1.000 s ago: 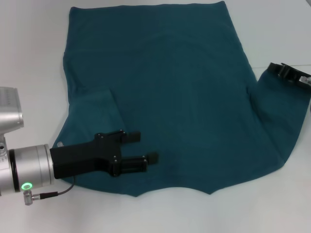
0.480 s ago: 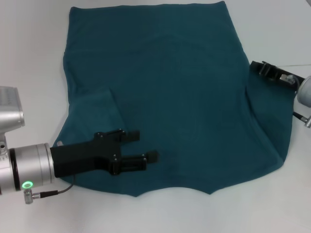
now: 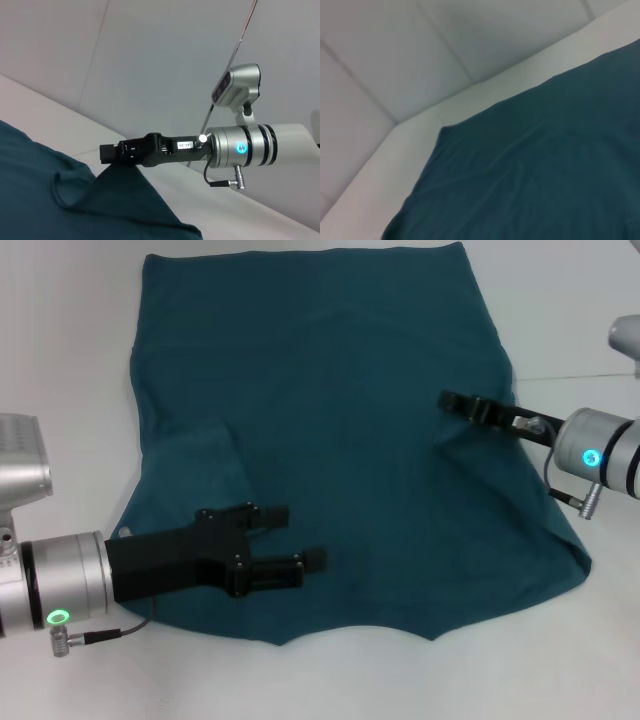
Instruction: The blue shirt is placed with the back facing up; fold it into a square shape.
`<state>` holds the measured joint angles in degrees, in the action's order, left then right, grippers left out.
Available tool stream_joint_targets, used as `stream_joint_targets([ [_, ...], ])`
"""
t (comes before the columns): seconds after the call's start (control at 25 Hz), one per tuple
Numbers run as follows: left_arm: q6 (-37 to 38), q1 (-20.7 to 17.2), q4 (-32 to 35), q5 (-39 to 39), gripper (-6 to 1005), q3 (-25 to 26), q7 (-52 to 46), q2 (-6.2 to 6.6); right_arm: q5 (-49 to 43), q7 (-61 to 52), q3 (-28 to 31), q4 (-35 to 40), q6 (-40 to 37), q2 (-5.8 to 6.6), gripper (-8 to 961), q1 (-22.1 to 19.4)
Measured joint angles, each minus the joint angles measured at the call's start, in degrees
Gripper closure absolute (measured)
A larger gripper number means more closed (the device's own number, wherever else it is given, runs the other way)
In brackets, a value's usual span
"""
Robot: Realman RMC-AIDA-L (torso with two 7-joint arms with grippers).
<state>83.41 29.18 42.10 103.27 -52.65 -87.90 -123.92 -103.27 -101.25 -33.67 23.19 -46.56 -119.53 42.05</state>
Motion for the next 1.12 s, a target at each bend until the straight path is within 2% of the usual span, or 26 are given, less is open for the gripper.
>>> stream_joint_targets([
  [0.24, 0.0, -0.3, 0.0, 0.0, 112, 0.0, 0.0, 0.0, 0.5, -0.1, 0.0, 0.7, -0.7, 0.23, 689, -0.4],
  [0.44, 0.0, -0.4, 0.0, 0.1, 112, 0.1, -0.1, 0.0, 0.6, -0.3, 0.5, 1.3, -2.8, 1.2, 507, -1.8],
  [0.68, 0.1, -0.4, 0.0, 0.1, 112, 0.3, -0.3, 0.0, 2.2, -0.6, 1.1, 1.9, -8.6, 2.86, 287, -4.3],
  [0.72, 0.1, -0.4, 0.0, 0.1, 112, 0.7, -0.5, 0.0, 2.6, -0.9, 1.0, 2.0, -10.5, 3.6, 241, -5.1],
  [0.76, 0.3, -0.4, 0.0, 0.2, 112, 1.3, -1.1, 0.0, 2.6, -0.9, 1.0, 2.0, -10.5, 3.6, 195, -5.1],
  [0.88, 0.7, -0.6, 0.0, 0.5, 112, 2.3, -2.4, 0.14, 1.8, -1.9, 0.3, 2.1, -13.4, 4.7, 57, -5.8],
  [1.12, 0.0, -1.5, 0.4, 2.0, 112, 5.3, -4.9, 0.35, -3.9, -5.1, -0.3, 3.6, -21.6, 6.74, 33, -6.6],
])
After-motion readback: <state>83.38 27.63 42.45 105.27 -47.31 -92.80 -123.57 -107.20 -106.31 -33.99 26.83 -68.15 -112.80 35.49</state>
